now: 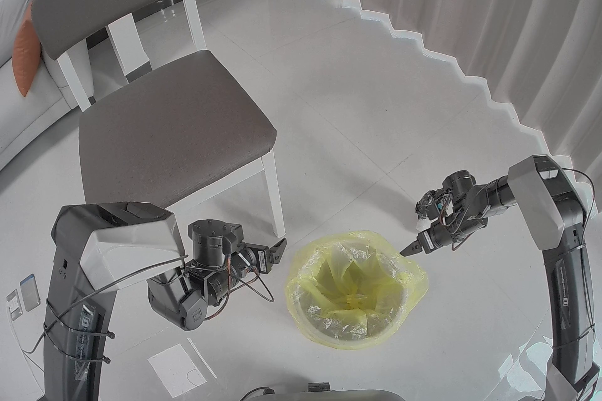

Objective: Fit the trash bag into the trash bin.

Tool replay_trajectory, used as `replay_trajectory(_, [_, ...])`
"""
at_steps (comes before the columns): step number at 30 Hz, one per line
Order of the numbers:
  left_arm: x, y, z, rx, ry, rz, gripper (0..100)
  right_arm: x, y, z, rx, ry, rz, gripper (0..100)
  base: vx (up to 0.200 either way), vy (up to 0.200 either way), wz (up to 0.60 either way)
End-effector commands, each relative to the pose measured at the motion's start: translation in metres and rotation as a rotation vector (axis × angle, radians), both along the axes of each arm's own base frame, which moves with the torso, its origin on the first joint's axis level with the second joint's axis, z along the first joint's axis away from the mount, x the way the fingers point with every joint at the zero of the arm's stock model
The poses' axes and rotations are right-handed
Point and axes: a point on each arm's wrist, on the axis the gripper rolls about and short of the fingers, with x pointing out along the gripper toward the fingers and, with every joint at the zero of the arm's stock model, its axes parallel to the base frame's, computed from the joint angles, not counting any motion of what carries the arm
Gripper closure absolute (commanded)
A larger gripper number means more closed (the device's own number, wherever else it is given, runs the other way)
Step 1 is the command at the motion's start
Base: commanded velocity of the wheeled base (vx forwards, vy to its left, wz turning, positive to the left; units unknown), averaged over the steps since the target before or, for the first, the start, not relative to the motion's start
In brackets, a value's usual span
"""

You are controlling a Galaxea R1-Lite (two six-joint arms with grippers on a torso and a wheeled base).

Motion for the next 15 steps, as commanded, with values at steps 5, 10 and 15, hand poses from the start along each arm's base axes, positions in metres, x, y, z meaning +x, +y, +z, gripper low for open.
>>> replay_trajectory(5, [-0.002, 0.001, -0.002, -0.007, 0.007, 0.004, 0, 0.0, 0.03, -0.011, -0.003, 0.025, 0.057, 0, 0.0, 0.0, 0.0])
replay_trajectory(10, [-0.002, 0.001, 0.001, -0.01, 0.0, 0.004, 0, 0.0, 0.006, 0.0, -0.006, 0.012, 0.011, 0, 0.0, 0.0, 0.0])
replay_trajectory(15, [-0.001, 0.001, 0.001, -0.015, -0.009, 0.004, 0, 0.0, -0.034, 0.023, -0.008, -0.026, -0.066, 0, 0.0, 0.0, 0.0])
